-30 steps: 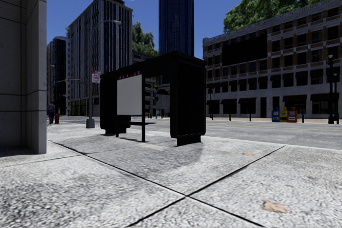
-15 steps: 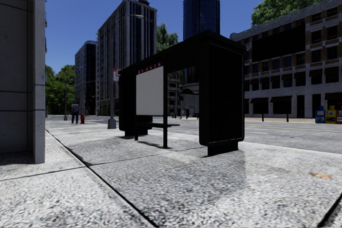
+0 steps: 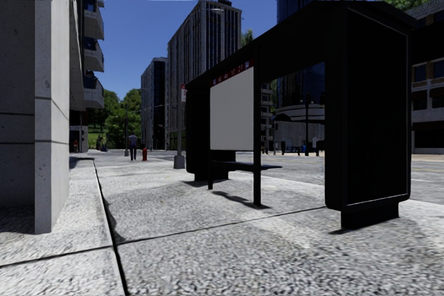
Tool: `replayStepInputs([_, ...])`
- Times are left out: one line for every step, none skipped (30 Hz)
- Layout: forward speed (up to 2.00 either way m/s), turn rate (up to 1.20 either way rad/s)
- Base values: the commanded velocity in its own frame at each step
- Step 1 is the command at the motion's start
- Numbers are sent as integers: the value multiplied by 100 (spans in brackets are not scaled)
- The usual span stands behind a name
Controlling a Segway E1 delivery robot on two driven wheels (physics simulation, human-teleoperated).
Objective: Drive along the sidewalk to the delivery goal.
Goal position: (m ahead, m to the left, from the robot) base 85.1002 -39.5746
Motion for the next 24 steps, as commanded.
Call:
replayStepInputs([200, 44])
replayStepInputs([200, 44])
replayStepInputs([200, 44])
replayStepInputs([200, 44])
replayStepInputs([200, 45])
replayStepInputs([200, 45])
replayStepInputs([200, 45])
replayStepInputs([200, 45])
replayStepInputs([200, 45])
replayStepInputs([200, 45])
replayStepInputs([200, 45])
replayStepInputs([200, 46])
replayStepInputs([200, 47])
replayStepInputs([200, 47])
replayStepInputs([200, 47])
replayStepInputs([200, 47])
replayStepInputs([200, 47])
replayStepInputs([200, 47])
replayStepInputs([200, 47])
replayStepInputs([200, 47])
replayStepInputs([200, 47])
replayStepInputs([200, 47])
replayStepInputs([200, 47])
replayStepInputs([200, 47])
